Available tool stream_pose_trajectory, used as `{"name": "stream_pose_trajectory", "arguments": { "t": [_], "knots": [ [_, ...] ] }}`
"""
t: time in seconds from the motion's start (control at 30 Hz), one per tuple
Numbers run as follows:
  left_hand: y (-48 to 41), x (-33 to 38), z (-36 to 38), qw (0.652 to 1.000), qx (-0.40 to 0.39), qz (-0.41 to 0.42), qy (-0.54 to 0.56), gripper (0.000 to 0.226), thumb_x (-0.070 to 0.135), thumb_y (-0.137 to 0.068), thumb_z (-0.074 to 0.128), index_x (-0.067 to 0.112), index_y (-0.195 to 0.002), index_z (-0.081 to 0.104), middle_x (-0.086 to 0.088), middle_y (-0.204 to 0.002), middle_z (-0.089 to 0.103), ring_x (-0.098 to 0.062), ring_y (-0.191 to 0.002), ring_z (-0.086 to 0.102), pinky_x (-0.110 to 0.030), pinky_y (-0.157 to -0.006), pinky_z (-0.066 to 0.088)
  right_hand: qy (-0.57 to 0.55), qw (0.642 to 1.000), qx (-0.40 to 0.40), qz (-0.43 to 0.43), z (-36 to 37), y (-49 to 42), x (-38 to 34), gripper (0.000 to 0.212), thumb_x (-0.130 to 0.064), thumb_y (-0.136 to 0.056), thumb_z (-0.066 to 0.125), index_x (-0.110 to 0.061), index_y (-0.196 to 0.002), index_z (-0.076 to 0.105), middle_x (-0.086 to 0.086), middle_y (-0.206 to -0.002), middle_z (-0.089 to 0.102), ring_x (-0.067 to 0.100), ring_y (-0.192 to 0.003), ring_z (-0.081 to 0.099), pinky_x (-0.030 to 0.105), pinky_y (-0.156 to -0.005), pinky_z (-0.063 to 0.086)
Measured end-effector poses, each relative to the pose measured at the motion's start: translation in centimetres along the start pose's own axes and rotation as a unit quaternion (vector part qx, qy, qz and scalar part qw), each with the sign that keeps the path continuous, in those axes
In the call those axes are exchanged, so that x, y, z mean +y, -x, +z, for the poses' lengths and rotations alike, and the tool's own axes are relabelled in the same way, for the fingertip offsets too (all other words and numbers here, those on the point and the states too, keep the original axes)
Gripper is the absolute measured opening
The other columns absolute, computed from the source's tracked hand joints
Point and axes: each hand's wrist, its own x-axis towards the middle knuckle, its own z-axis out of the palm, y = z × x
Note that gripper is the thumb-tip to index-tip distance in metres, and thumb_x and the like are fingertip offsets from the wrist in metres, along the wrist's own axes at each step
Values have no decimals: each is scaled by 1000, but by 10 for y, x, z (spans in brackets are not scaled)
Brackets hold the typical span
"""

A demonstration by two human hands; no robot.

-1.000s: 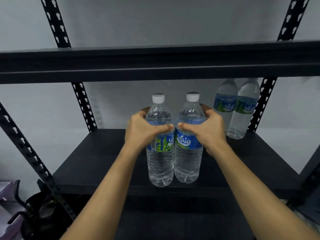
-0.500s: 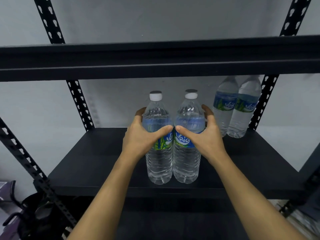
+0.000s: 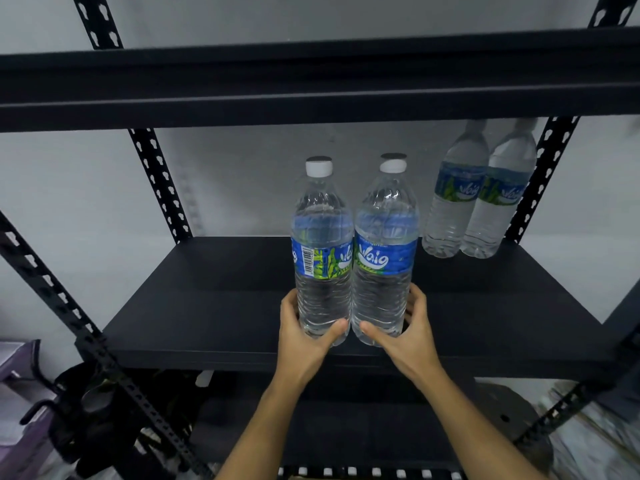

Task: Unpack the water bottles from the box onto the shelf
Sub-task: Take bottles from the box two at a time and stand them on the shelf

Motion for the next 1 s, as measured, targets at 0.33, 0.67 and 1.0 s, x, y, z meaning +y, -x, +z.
{"name": "stream_pose_trajectory", "arguments": {
  "t": [0.33, 0.67, 1.0],
  "knots": [
    [-2, -5, -8, 999, -41, -6, 27, 89, 13, -70, 91, 15, -143, 41, 6, -133, 62, -4, -118, 64, -16, -91, 52, 24, 999, 0, 22, -2, 1, 10, 101, -34, -55, 93, -44, -133, 30, -22, -126, 51, -15, -112, 51, 5, -82, 46],
    [-18, -10, -28, 990, -133, -32, 42, 98, 35, -67, 85, 27, -151, 37, 8, -147, 48, -5, -132, 53, -25, -108, 48, 26, 999, -3, 32, -4, 0, 12, 103, -44, -51, 92, -46, -134, 30, -21, -127, 53, -12, -115, 51, 10, -87, 46],
    [-7, -13, -6, 1000, -3, -13, -18, 94, 38, -50, 98, 45, -123, 40, 17, -130, 52, 5, -117, 55, -23, -97, 50, 32, 999, -5, 38, -4, -1, 12, 107, -48, -50, 91, -39, -138, 31, -22, -126, 53, -9, -115, 53, 14, -90, 45]
  ]
}}
